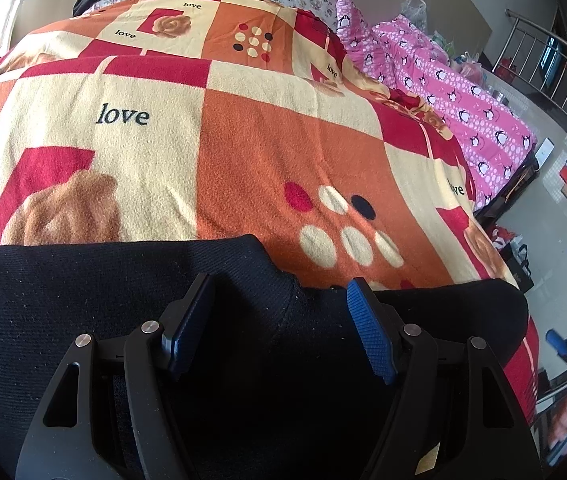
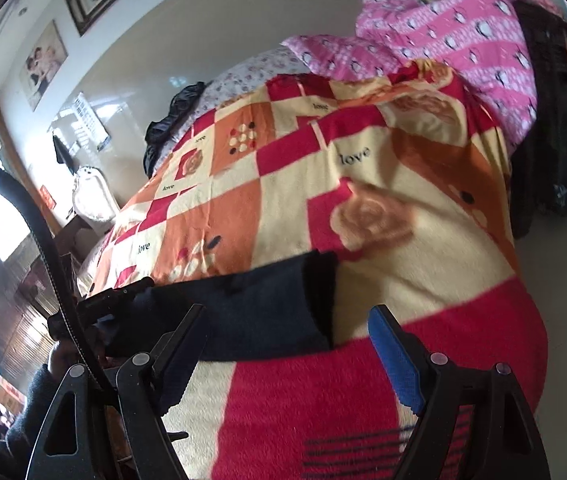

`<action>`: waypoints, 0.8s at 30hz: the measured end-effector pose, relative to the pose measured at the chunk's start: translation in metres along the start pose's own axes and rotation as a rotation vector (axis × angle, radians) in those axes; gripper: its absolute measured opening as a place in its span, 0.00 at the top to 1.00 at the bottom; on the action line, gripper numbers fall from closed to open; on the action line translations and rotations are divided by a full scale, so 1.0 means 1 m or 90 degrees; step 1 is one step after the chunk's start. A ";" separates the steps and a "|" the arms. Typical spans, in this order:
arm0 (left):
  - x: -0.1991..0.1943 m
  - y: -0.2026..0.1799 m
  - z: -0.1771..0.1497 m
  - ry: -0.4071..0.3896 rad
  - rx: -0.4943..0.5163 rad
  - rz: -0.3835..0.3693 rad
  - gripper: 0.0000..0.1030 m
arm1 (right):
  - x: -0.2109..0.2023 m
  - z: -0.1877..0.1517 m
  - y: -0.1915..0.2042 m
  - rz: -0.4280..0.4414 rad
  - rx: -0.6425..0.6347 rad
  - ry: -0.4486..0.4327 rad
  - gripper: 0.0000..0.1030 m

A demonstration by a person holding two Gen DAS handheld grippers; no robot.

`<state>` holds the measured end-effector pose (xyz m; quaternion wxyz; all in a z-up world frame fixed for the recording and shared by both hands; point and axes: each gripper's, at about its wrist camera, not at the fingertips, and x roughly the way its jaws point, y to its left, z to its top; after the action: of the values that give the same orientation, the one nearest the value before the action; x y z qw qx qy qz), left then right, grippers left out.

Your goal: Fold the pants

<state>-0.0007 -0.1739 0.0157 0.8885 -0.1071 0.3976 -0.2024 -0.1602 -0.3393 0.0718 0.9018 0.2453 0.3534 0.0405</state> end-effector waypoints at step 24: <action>-0.001 -0.002 0.001 0.000 0.009 0.015 0.33 | 0.063 -0.008 -0.004 0.003 0.095 0.029 0.41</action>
<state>-0.0015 -0.1757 0.0175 0.8915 -0.0961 0.3974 -0.1950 -0.1192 -0.3243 0.0256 0.8725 0.3118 0.3755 0.0216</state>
